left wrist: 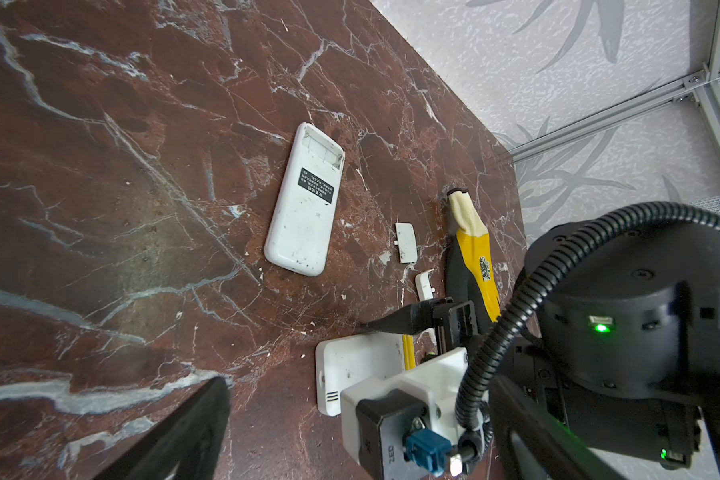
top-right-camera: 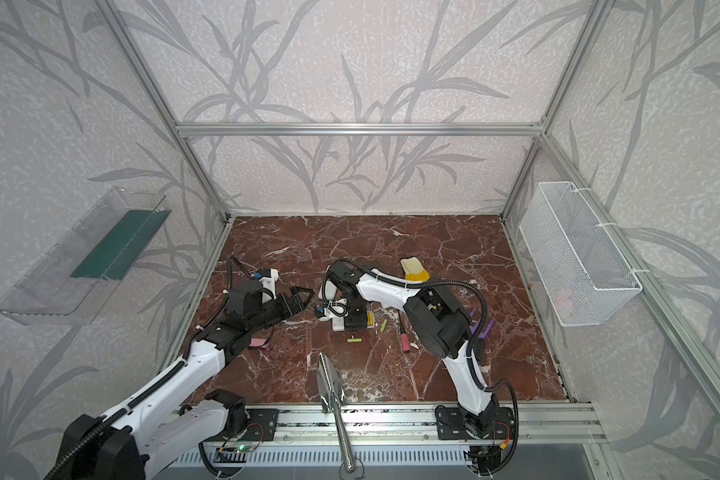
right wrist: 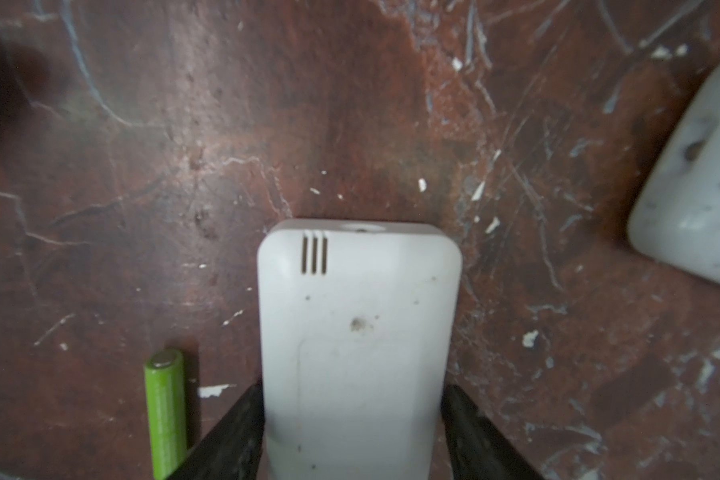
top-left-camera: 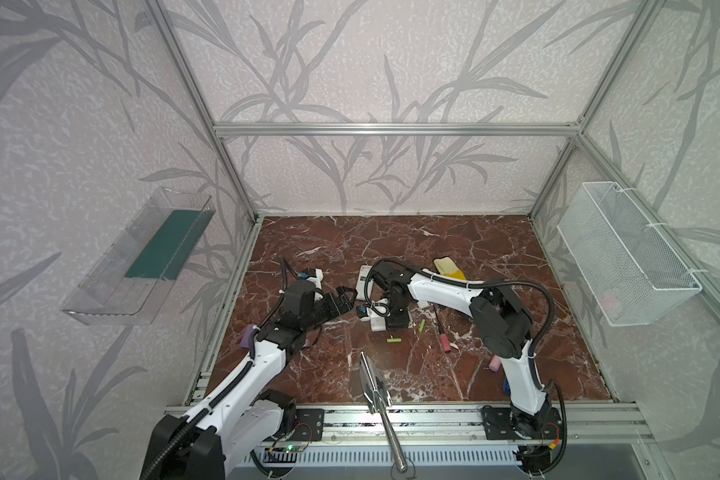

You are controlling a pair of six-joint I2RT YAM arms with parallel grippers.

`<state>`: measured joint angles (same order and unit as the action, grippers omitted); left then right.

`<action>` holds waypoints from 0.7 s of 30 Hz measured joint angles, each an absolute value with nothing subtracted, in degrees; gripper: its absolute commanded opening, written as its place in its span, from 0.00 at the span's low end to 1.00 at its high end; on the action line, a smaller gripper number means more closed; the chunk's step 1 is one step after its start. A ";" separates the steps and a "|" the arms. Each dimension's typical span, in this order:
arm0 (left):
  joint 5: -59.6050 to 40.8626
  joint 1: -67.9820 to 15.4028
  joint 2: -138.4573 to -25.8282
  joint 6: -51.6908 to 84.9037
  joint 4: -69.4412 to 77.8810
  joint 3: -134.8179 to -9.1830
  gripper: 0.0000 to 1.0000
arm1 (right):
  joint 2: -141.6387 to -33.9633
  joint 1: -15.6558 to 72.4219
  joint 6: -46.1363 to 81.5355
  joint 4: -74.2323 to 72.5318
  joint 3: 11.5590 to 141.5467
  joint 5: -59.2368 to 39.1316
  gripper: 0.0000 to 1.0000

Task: Unload the batteries from the remote control
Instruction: 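Lower the display remote onto the table with the right gripper and release, then move the right gripper to the red-handled screwdriver and grasp it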

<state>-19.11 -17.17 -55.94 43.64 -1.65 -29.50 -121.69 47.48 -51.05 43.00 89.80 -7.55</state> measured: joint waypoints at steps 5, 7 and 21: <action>-19.14 -17.15 -55.94 43.64 -1.65 -29.50 0.97 | -119.17 47.48 -50.68 41.60 87.24 -8.08 0.72; -19.14 -17.12 -55.94 43.64 -1.65 -29.50 0.97 | -116.77 47.46 -50.33 40.56 85.34 -8.62 0.73; -21.02 -17.08 -58.50 43.20 -2.37 -29.80 1.00 | -91.22 47.05 -18.55 22.90 64.90 -1.65 0.73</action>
<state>-21.02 -17.08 -58.50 43.20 -2.37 -29.80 -91.22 47.05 -18.55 22.90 64.90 -1.65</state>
